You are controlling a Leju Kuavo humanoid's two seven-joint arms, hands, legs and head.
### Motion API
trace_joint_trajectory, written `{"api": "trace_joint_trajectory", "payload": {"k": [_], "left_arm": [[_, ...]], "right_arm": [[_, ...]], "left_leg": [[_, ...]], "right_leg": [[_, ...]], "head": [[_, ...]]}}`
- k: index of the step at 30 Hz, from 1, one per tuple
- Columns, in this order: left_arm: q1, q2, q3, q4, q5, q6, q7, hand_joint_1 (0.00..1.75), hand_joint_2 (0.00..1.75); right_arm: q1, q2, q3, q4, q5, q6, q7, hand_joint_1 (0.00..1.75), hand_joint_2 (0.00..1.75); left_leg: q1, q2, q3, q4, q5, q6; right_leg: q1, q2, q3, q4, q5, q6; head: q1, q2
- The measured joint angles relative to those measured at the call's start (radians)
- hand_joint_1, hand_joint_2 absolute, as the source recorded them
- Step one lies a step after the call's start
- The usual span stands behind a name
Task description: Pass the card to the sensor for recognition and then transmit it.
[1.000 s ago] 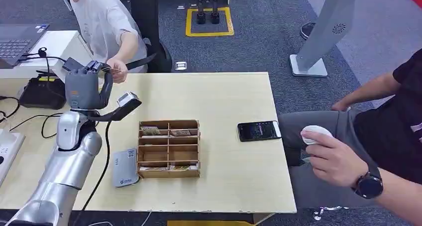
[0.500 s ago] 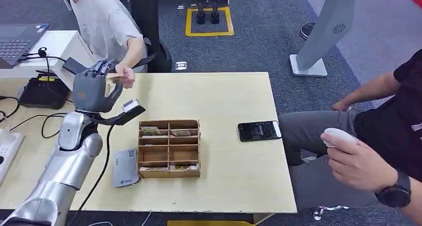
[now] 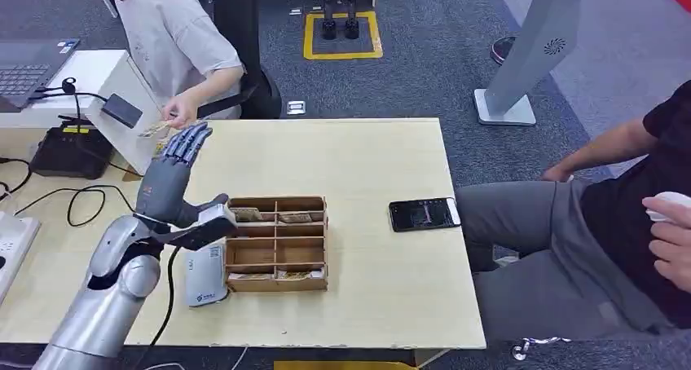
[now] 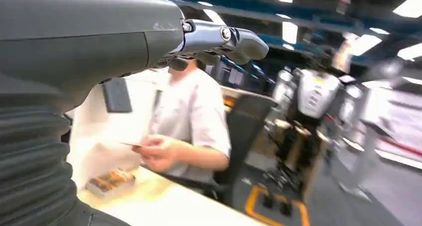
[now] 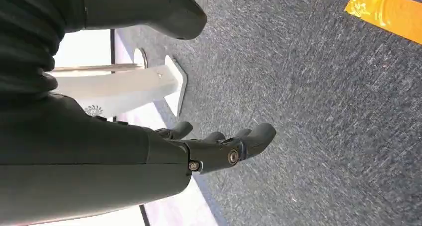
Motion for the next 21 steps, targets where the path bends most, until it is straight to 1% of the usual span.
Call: {"api": "trace_joint_trajectory", "payload": {"k": [3, 7, 11, 13, 15, 17, 21], "left_arm": [[0.046, 0.038, -0.029, -0.099, 0.002, -0.038, -0.006, 0.00, 1.75], [0.072, 0.069, -0.042, -0.168, 0.004, -0.048, -0.005, 0.00, 1.75], [0.083, 0.085, -0.053, -0.204, 0.011, -0.053, -0.008, 0.00, 1.75], [0.089, 0.092, -0.063, -0.225, 0.035, -0.083, -0.032, 0.00, 1.75], [0.099, 0.102, -0.083, -0.256, 0.046, -0.118, -0.037, 0.00, 1.75], [0.112, 0.114, -0.111, -0.286, 0.029, -0.134, -0.035, 0.00, 1.75], [0.136, 0.145, -0.167, -0.314, -0.006, -0.135, -0.027, 0.00, 1.75]], "right_arm": [[0.002, 0.000, -0.005, 0.000, -0.002, 0.000, -0.001, 0.00, 1.75], [0.003, 0.000, -0.010, 0.000, -0.002, 0.000, -0.002, 0.00, 1.75], [0.003, 0.000, -0.013, 0.000, -0.002, 0.000, -0.002, 0.00, 1.75], [0.003, 0.000, -0.018, 0.000, -0.005, 0.000, -0.003, 0.00, 1.75], [0.003, 0.000, -0.021, 0.000, -0.009, 0.000, -0.003, 0.00, 1.75], [0.003, 0.000, -0.024, 0.000, -0.009, -0.002, -0.010, 0.00, 1.75], [0.003, 0.000, -0.029, 0.000, -0.007, -0.003, -0.012, 0.00, 1.75]], "left_leg": [[0.000, 0.000, 0.000, 0.000, 0.000, 0.000], [0.000, 0.000, 0.000, 0.000, 0.000, 0.000], [0.000, 0.000, 0.000, 0.000, 0.000, 0.000], [0.000, 0.000, 0.000, 0.000, 0.000, 0.000], [0.000, 0.000, 0.000, 0.000, 0.000, 0.000], [0.000, 0.000, 0.000, 0.000, 0.000, 0.000], [0.000, 0.000, 0.000, 0.000, 0.000, 0.001]], "right_leg": [[0.000, 0.000, 0.000, 0.000, 0.000, 0.000], [0.000, 0.000, 0.000, 0.000, 0.000, 0.000], [0.000, 0.000, 0.000, 0.000, 0.000, 0.000], [0.000, 0.000, 0.000, 0.000, 0.000, 0.000], [0.000, 0.000, 0.000, 0.000, 0.000, 0.000], [0.000, 0.000, 0.000, 0.000, 0.000, 0.000], [0.000, -0.001, 0.000, 0.000, 0.000, 0.000]], "head": [[0.000, 0.000], [0.000, 0.000], [0.000, 0.000], [0.000, 0.000], [0.000, 0.000], [0.000, 0.000], [0.000, 0.000]]}}
